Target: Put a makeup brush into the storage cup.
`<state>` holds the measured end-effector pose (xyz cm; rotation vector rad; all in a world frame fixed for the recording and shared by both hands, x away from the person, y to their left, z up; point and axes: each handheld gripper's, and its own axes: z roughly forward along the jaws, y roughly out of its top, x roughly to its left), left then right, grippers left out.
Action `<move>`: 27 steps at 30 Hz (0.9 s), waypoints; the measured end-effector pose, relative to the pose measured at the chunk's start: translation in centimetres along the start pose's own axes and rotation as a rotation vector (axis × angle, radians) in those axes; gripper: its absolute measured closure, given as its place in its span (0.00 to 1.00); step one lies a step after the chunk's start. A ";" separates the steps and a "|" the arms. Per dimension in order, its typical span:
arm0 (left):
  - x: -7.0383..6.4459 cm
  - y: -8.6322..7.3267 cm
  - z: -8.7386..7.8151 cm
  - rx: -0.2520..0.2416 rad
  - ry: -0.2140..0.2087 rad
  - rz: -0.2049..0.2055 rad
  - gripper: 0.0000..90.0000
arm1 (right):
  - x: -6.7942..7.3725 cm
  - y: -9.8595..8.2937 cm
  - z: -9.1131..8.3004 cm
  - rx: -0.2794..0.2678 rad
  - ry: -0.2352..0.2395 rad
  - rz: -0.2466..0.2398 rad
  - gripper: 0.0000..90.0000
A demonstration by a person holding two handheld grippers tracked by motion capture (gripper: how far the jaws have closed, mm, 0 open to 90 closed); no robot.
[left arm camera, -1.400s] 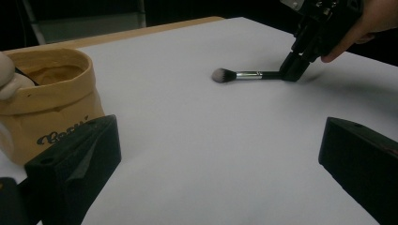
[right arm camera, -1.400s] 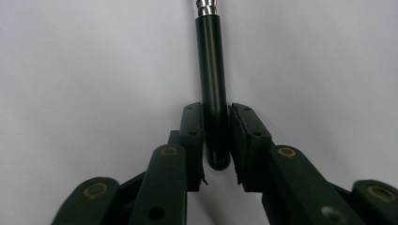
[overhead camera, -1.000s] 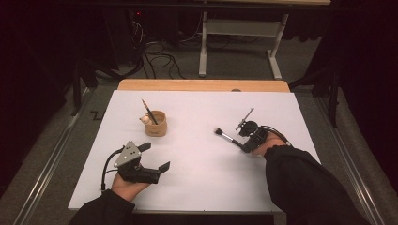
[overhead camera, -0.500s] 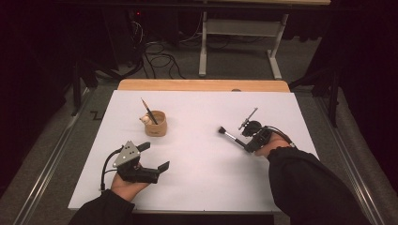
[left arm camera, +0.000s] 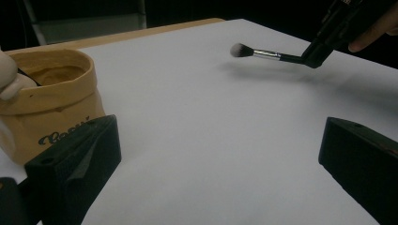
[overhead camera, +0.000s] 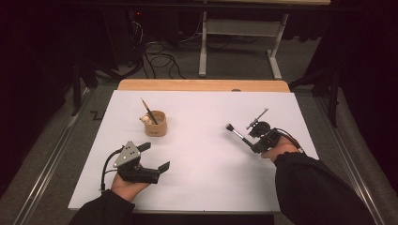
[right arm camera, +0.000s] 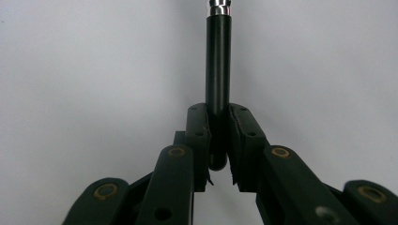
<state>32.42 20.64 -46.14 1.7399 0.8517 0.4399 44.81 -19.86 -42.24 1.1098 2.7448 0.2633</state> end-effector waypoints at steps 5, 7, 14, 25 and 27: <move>0.0 0.0 0.0 -0.001 -0.001 -0.001 0.00 | 0.1 -1.1 0.1 -0.011 -0.002 0.047 0.90; 0.0 0.0 0.0 0.000 -0.002 -0.001 0.00 | 0.2 -1.4 0.1 -0.010 -0.004 0.063 0.90; 0.1 0.0 0.0 0.001 -0.002 -0.003 0.00 | 0.4 -2.7 -0.3 -0.030 -0.020 0.106 0.90; 0.1 -0.1 0.1 0.002 0.000 -0.009 0.00 | 0.9 -3.5 -0.9 -0.168 -0.033 0.153 0.90; 0.2 -0.1 0.0 0.002 0.001 -0.009 0.00 | 1.1 -3.6 -0.9 -0.199 -0.036 0.167 0.90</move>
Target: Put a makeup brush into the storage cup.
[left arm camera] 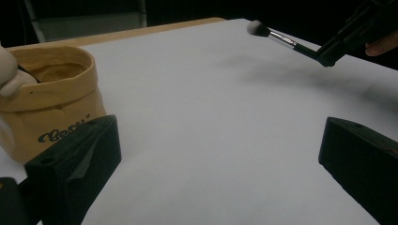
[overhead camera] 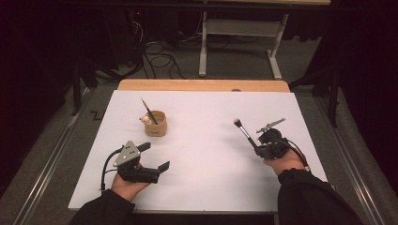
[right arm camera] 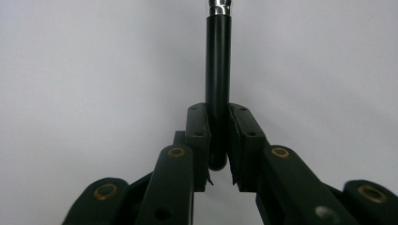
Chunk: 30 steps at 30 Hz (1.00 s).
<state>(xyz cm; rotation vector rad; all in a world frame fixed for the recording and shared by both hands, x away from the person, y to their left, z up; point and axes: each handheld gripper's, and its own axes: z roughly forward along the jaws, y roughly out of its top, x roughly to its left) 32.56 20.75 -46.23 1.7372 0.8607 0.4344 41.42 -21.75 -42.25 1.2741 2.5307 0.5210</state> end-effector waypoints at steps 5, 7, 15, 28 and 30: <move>0.1 0.0 0.0 -0.001 0.001 -0.004 0.00 | 0.7 -0.6 0.3 -0.079 -0.003 0.014 0.90; 0.1 0.0 0.0 0.000 0.000 -0.005 0.00 | 0.9 -0.9 0.5 -0.106 0.001 0.020 0.90; 0.2 -0.1 0.2 0.005 0.002 -0.005 0.00 | 1.2 -1.8 0.9 -0.205 -0.001 0.061 0.90; 0.5 -0.1 0.4 0.008 0.009 -0.005 0.00 | 1.4 -2.8 1.3 -0.342 0.005 0.088 0.90; 0.5 -0.1 0.4 0.008 0.010 -0.005 0.00 | 1.5 -3.0 1.6 -0.355 0.001 0.093 0.90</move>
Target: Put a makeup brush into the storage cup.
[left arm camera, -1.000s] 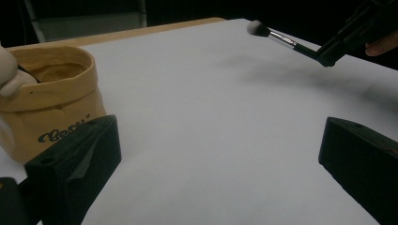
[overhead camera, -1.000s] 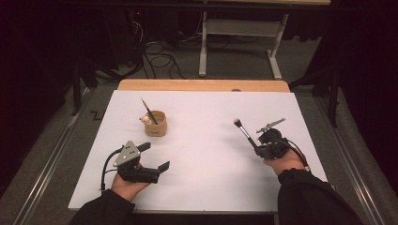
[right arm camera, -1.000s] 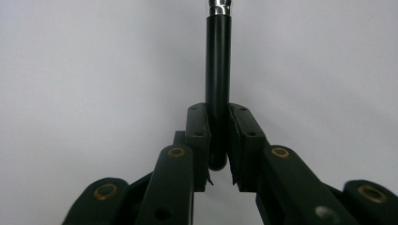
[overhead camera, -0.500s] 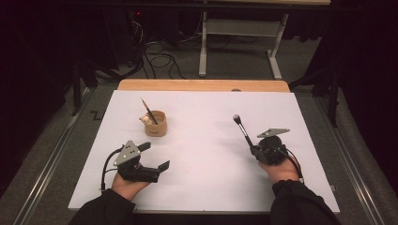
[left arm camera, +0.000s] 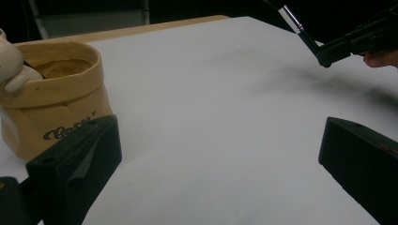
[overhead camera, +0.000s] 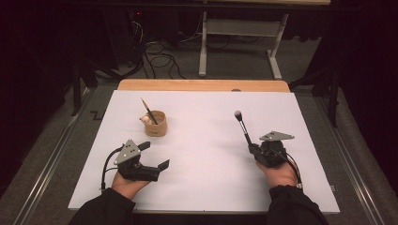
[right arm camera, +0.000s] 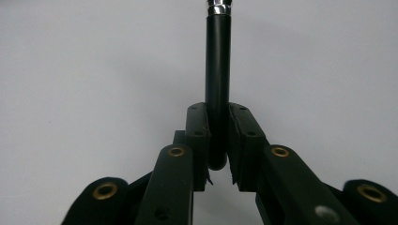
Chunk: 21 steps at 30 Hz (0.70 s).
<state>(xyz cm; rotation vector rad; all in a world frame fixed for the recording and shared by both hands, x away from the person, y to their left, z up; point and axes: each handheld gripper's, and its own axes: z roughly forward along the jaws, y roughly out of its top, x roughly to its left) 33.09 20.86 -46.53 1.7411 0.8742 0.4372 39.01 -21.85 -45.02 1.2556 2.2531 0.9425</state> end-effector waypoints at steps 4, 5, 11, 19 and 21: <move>0.1 0.0 0.0 0.000 0.003 0.001 0.00 | 0.1 -0.5 0.2 -0.033 0.001 -0.001 0.90; 0.1 0.0 0.0 0.000 0.004 0.001 0.00 | 0.2 -0.6 0.3 -0.043 -0.001 -0.003 0.90; 0.2 -0.1 0.1 0.003 0.005 -0.003 0.00 | 0.5 -1.6 0.6 -0.090 0.009 -0.006 0.90; 0.3 -0.2 0.2 0.009 0.018 -0.007 0.00 | 0.4 -1.8 0.3 -0.137 0.046 0.005 0.90; 0.3 -0.2 0.2 0.008 0.021 -0.009 0.00 | 0.3 -1.9 0.3 -0.145 0.046 -0.002 0.90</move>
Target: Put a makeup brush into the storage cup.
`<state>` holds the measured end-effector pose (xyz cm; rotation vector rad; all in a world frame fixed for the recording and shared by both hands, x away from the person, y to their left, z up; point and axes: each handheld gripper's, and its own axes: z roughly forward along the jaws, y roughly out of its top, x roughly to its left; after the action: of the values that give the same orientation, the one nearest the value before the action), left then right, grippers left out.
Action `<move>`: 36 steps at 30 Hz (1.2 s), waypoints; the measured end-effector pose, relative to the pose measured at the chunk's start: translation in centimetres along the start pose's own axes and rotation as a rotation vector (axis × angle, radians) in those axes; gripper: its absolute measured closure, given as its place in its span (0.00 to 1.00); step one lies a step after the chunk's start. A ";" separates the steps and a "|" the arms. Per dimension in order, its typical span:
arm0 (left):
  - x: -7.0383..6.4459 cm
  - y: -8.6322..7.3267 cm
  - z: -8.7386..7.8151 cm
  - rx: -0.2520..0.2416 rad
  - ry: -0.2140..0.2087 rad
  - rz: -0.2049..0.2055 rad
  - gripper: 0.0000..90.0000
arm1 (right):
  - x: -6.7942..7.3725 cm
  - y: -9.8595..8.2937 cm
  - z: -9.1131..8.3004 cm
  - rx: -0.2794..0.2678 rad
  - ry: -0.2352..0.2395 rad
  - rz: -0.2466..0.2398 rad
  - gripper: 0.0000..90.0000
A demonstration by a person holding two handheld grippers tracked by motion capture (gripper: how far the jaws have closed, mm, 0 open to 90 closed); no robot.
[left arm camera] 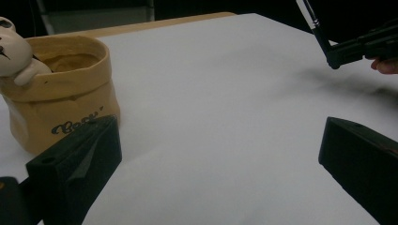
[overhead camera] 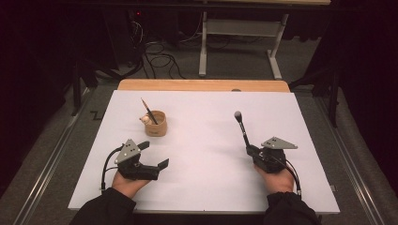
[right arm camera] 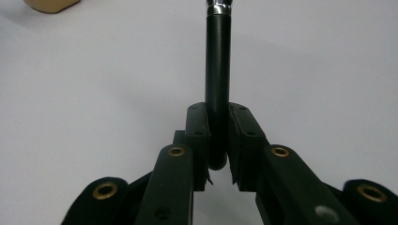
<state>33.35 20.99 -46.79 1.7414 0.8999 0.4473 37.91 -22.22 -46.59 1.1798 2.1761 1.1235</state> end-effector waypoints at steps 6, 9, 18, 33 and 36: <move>-0.1 0.0 0.0 0.000 0.005 0.002 0.00 | -0.3 -0.1 -0.2 -0.040 0.002 0.016 0.90; 0.0 -0.1 0.0 0.001 0.004 0.002 0.00 | -0.5 -0.2 -0.2 -0.063 -0.001 0.027 0.90; -0.1 -0.1 0.0 -0.005 -0.005 0.004 0.00 | -1.0 -0.6 -0.7 -0.146 0.000 0.048 0.90; 0.0 0.0 0.0 -0.010 -0.011 -0.001 0.00 | -0.2 -0.6 -1.7 -0.292 0.017 0.005 0.90; 0.0 0.0 0.1 -0.011 -0.012 -0.002 0.00 | 0.0 -0.5 -1.8 -0.311 0.018 0.007 0.90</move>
<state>33.36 20.92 -46.85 1.7313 0.8892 0.4387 36.45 -23.26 -45.94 1.0427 1.9209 1.4186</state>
